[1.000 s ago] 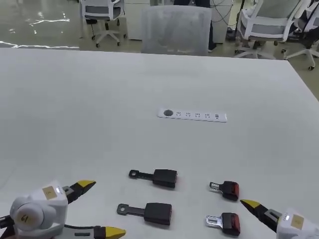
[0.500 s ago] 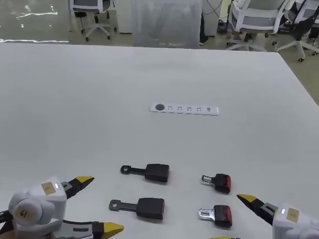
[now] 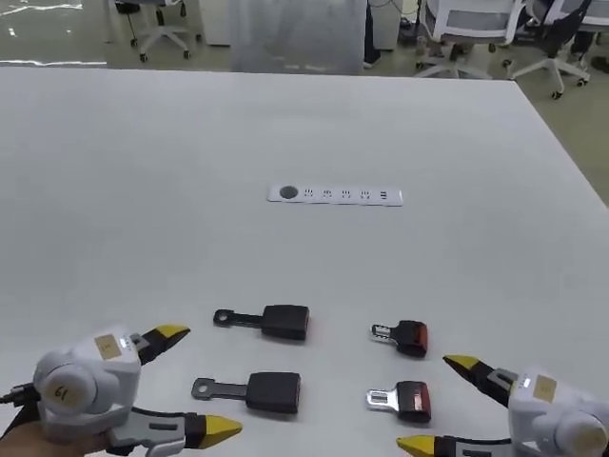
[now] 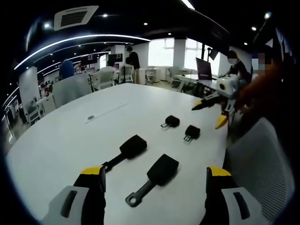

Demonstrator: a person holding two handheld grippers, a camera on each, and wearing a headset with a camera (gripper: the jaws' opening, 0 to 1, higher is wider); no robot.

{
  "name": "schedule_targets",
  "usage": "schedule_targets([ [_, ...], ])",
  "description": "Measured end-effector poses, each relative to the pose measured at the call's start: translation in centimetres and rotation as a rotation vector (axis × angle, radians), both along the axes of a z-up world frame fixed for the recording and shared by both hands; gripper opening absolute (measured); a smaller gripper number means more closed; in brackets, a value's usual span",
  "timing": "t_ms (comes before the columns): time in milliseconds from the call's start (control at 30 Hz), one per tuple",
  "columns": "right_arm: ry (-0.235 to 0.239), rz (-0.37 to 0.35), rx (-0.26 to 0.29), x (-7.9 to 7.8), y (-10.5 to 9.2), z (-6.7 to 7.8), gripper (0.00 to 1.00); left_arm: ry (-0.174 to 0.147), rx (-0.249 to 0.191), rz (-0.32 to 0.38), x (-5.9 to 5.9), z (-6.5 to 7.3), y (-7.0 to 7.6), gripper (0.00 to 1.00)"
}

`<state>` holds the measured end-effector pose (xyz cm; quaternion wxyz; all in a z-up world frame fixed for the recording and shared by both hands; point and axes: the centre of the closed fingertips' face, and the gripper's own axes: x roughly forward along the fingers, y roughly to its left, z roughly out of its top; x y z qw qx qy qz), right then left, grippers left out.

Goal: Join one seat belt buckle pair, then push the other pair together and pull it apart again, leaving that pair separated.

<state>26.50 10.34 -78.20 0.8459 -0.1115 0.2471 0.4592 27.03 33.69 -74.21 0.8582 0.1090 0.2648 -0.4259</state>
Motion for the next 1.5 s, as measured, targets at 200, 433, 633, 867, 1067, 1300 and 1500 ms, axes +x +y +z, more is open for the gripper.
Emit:
schedule_targets([
  [200, 0.018, 0.032, -0.023, -0.1, 0.2, -0.8, 0.79, 0.017, 0.007, -0.023, 0.6, -0.9, -0.8, 0.89],
  [433, 0.042, 0.056, -0.042, 0.1, 0.1, -1.8, 0.78, 0.042, 0.019, -0.063, 0.9, -2.6, -1.4, 0.89],
  [633, 0.052, 0.074, -0.057, 0.9, -0.1, -2.2, 0.78, 0.062, 0.035, -0.101, 1.0, -3.6, -2.0, 0.85],
  [867, 0.087, 0.152, -0.114, 0.7, 0.0, -3.9, 0.75, 0.081, 0.062, -0.163, 0.8, -5.0, -3.0, 0.80],
  [1067, 0.113, 0.194, -0.139, 0.7, -0.3, -4.8, 0.72, 0.107, 0.085, -0.209, 1.0, -6.6, -3.6, 0.80],
  [1300, 0.153, 0.221, -0.150, 0.8, -0.4, -5.9, 0.67, 0.127, 0.104, -0.247, 1.6, -8.0, -4.8, 0.77],
  [1500, 0.181, 0.263, -0.161, 0.9, -0.2, -6.5, 0.62, 0.156, 0.133, -0.300, 1.4, -9.6, -5.4, 0.77],
])
